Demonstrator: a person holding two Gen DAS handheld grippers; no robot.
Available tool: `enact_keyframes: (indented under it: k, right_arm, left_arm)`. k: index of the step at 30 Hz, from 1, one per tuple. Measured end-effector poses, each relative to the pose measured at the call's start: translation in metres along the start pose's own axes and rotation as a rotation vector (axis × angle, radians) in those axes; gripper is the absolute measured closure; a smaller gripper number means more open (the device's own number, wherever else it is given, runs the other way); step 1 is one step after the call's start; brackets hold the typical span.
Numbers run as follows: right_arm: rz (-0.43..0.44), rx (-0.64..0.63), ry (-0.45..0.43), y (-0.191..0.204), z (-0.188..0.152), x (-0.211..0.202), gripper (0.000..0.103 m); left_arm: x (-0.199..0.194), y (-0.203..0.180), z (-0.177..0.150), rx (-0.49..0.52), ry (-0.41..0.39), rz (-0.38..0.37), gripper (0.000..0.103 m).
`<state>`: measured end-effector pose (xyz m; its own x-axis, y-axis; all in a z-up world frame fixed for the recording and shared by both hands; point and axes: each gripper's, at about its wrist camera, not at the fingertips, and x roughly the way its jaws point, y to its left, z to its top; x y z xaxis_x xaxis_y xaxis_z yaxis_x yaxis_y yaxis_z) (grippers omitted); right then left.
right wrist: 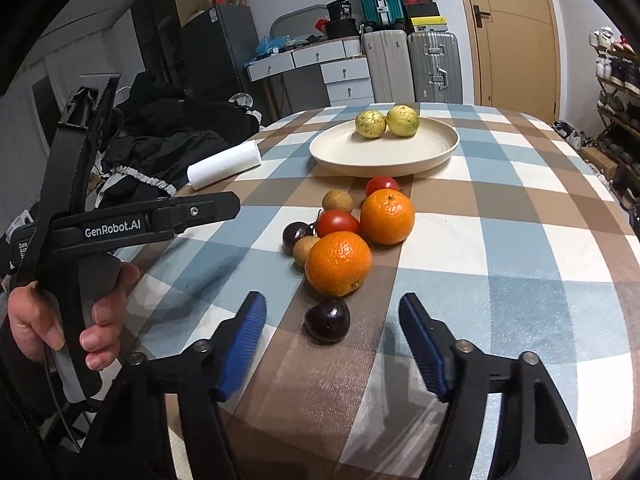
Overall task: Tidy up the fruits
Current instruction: 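Grasp a dark plum with the right tool while the left tool grasps another plum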
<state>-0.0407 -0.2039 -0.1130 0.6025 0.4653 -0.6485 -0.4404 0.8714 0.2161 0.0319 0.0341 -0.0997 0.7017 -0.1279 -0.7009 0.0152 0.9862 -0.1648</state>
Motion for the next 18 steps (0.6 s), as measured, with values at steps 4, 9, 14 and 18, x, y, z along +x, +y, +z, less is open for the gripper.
enact_keyframes:
  k: [4, 9, 14, 18]
  right_arm:
    - [0.002, -0.001, 0.001, 0.0, -0.001, 0.001, 0.044]
    - [0.015, 0.001, 0.014, -0.001, -0.004, 0.003, 0.056]
    - [0.019, 0.003, 0.036, -0.002, -0.006, 0.008, 0.074]
    - [0.036, -0.009, 0.029, 0.0, -0.008, 0.007, 0.077]
  left_arm:
    - [0.003, 0.001, 0.001, -0.007, 0.007, -0.006, 0.001]
    - [0.004, 0.002, 0.003, -0.023, 0.016, -0.042, 0.001]
    - [0.01, -0.001, 0.006, -0.017, 0.035, -0.079, 0.001]
    - [0.021, -0.001, 0.006, -0.035, 0.078, -0.141, 0.001]
